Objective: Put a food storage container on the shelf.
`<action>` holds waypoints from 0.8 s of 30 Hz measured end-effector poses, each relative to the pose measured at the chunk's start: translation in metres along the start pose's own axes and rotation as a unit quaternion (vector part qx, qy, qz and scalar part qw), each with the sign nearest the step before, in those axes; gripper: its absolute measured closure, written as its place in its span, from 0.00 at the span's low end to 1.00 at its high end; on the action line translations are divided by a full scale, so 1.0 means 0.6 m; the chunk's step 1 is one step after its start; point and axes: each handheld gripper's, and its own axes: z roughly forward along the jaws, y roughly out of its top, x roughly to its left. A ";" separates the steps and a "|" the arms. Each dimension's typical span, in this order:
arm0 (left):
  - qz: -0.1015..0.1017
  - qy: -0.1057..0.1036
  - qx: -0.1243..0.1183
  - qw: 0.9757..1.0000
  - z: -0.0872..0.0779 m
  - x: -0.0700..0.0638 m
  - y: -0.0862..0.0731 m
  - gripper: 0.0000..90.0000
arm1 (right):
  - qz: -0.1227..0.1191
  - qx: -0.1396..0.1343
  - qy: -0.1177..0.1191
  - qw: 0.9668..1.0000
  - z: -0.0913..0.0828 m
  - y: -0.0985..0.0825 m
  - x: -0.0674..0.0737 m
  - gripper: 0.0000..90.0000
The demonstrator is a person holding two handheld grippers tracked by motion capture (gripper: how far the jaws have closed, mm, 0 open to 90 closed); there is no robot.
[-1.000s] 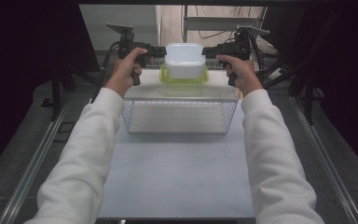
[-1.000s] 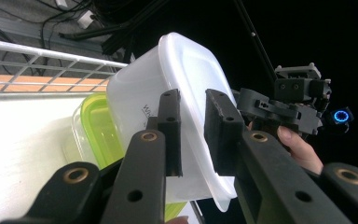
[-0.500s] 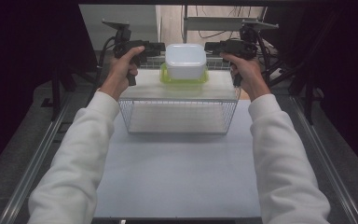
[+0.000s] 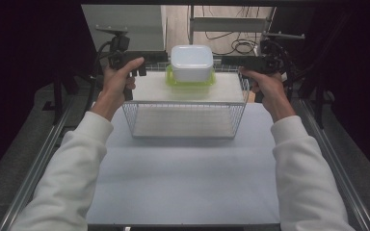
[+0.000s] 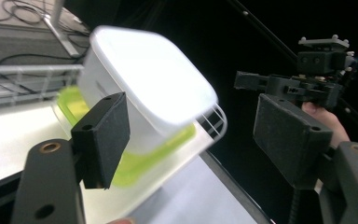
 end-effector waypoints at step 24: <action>0.105 0.041 0.043 0.993 -0.053 -0.032 -0.247 0.30 | -0.079 0.042 0.026 0.996 -0.059 -0.221 0.012 0.32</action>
